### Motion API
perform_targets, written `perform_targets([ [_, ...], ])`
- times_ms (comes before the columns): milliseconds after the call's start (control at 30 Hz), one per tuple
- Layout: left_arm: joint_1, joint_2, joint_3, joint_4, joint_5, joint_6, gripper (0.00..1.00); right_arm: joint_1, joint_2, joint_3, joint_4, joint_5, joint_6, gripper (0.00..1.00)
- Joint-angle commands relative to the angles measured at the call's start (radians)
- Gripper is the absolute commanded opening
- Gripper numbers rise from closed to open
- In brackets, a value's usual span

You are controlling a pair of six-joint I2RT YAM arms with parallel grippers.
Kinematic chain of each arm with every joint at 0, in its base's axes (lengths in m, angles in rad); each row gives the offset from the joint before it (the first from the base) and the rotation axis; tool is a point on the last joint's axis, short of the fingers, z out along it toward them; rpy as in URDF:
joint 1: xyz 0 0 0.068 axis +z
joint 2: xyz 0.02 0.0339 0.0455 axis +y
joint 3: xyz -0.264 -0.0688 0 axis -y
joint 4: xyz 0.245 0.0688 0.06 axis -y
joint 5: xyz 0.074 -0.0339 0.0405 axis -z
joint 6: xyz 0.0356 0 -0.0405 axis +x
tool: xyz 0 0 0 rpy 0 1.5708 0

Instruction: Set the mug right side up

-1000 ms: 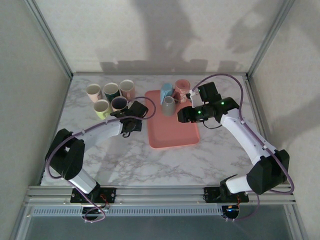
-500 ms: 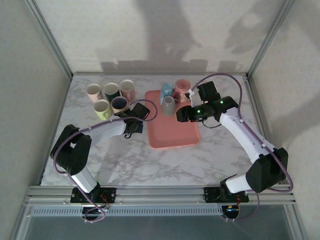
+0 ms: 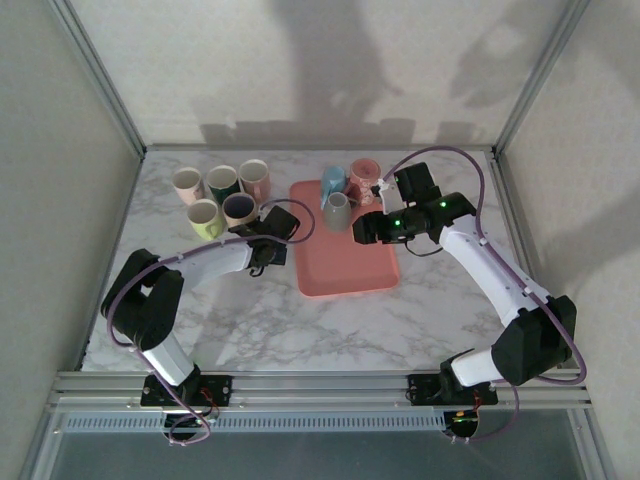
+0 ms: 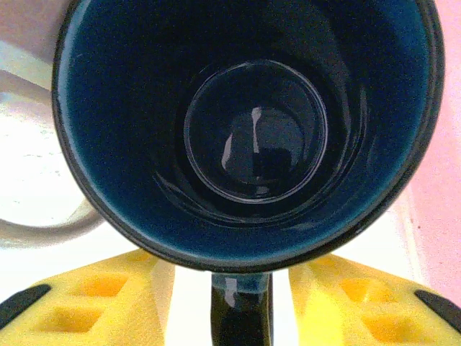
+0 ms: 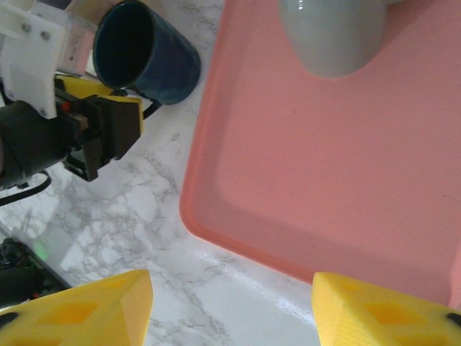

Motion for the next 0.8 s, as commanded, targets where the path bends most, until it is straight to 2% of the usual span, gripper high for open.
perform_targets([
  [0,0.006,-0.072,-0.007,-0.032,-0.017,-0.004,0.47,-0.007,-0.016,0.036,-0.030,0.086,-0.033,0.65],
  [167,0.003,-0.213,-0.034,-0.047,0.051,-0.011,0.48,-0.016,0.010,0.070,-0.047,0.291,-0.072,0.68],
  [267,0.003,-0.315,-0.066,-0.022,0.123,-0.016,0.48,-0.039,0.046,0.104,-0.037,0.327,-0.070,0.67],
  [467,0.008,-0.453,-0.129,0.049,0.248,-0.034,0.48,-0.068,0.176,0.217,-0.023,0.268,-0.028,0.65],
  [667,0.042,-0.532,-0.198,0.146,0.356,-0.068,0.47,-0.069,0.335,0.313,-0.007,0.139,-0.020,0.64],
  [767,0.051,-0.550,-0.218,0.168,0.376,-0.089,0.47,-0.067,0.395,0.336,0.022,0.100,0.020,0.63],
])
